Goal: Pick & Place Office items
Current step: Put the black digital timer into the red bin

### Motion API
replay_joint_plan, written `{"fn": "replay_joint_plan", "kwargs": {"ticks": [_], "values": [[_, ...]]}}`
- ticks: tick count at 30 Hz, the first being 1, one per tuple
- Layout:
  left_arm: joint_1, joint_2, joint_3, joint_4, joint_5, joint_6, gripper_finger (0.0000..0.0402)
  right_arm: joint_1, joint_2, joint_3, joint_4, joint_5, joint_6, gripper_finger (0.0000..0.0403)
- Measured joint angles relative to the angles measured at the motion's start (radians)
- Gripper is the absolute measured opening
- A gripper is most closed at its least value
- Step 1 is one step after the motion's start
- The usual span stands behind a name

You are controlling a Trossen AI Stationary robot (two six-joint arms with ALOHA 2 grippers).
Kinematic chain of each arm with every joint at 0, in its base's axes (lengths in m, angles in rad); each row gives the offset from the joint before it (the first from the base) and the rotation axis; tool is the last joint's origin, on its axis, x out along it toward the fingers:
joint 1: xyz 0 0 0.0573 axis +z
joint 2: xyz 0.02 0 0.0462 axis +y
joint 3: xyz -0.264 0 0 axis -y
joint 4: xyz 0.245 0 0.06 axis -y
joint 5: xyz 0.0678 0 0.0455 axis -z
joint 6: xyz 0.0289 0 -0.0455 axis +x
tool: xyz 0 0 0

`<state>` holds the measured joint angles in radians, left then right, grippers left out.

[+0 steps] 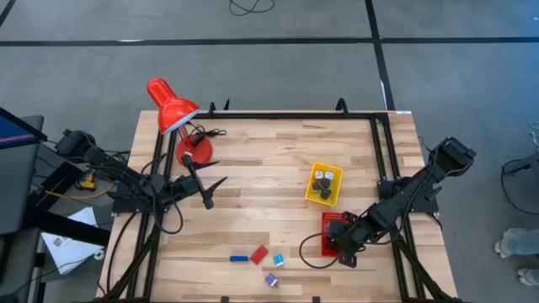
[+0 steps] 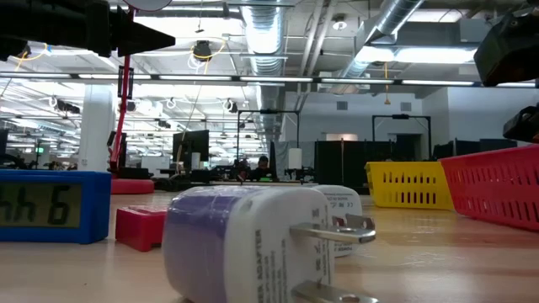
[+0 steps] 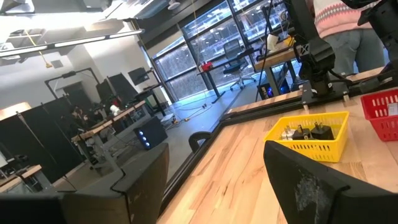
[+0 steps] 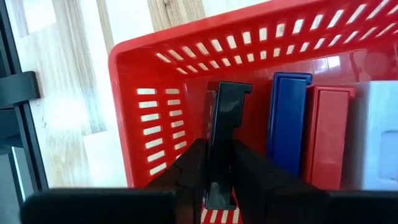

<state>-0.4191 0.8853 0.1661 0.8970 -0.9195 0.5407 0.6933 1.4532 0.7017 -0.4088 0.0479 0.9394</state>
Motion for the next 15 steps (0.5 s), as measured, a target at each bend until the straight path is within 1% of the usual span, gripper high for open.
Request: {"fn": "replay_joint_plan", "kwargs": {"ticks": [3, 7, 10, 15], "values": [[0.0, 0.0, 0.0, 0.0, 0.0, 0.0, 0.0255, 0.0, 0.0, 0.0, 0.002, 0.0, 0.001, 0.0078], [0.0, 0.0, 0.0, 0.0, 0.0, 0.0, 0.0255, 0.001, 0.0, 0.0, 0.003, -0.001, 0.003, 0.0122], [0.0, 0.0, 0.0, 0.0, 0.0, 0.0, 0.0255, 0.001, 0.0, 0.0, 0.012, -0.025, 0.003, 0.0155], [0.0, 0.0, 0.0, 0.0, 0.0, 0.0, 0.0255, 0.001, 0.0, 0.0, 0.059, -0.026, -0.005, 0.0192]]}}
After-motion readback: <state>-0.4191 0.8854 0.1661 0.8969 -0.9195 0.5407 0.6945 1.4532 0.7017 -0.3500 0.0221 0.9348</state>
